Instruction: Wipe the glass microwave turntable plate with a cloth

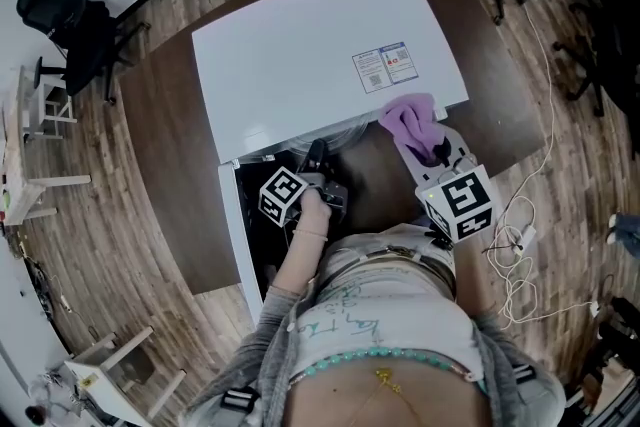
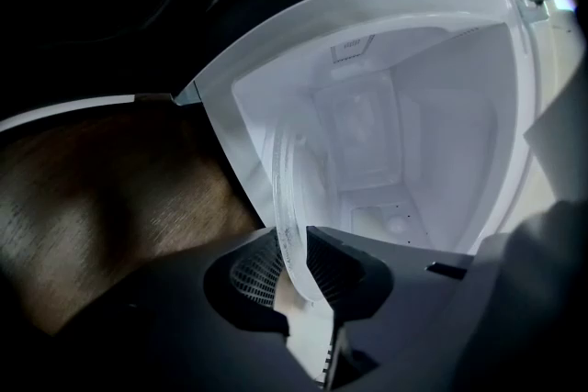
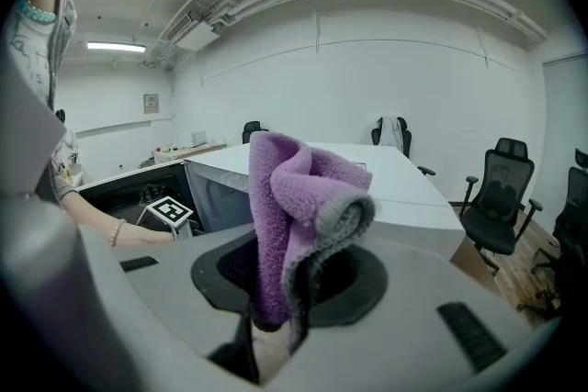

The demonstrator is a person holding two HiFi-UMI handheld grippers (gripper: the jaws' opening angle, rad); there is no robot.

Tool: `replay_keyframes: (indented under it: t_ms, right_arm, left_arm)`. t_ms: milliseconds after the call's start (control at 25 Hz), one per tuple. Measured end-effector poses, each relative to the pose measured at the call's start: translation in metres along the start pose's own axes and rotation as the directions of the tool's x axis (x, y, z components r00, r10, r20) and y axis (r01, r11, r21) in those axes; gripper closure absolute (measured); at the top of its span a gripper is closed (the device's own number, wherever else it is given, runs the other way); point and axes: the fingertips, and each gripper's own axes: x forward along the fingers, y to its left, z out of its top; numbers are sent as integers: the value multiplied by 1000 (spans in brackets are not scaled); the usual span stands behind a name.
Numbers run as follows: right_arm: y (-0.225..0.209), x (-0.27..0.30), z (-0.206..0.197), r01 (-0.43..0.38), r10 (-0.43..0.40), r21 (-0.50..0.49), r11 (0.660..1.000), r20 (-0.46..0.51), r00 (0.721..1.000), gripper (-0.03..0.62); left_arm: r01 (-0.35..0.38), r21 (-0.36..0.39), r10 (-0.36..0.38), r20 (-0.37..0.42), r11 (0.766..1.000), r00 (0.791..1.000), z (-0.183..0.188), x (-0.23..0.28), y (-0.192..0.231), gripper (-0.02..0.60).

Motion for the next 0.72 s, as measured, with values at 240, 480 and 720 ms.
replay_keyframes:
  t_ms: [240, 480, 720]
  right_arm:
    - [3, -3, 0, -1, 1, -7, 1000, 4, 1000, 486]
    - [7, -7, -3, -3, 3, -18, 1000, 5, 1000, 486]
    - [10, -17, -5, 1, -1, -22, 1000, 8, 1000, 485]
  left_arm:
    - [13, 32, -13, -6, 999, 1000, -3, -9, -2, 505]
    - [13, 39, -12, -14, 999, 1000, -10, -19, 4, 505]
    - [13, 35, -13, -3, 999, 1000, -19, -31, 10, 503]
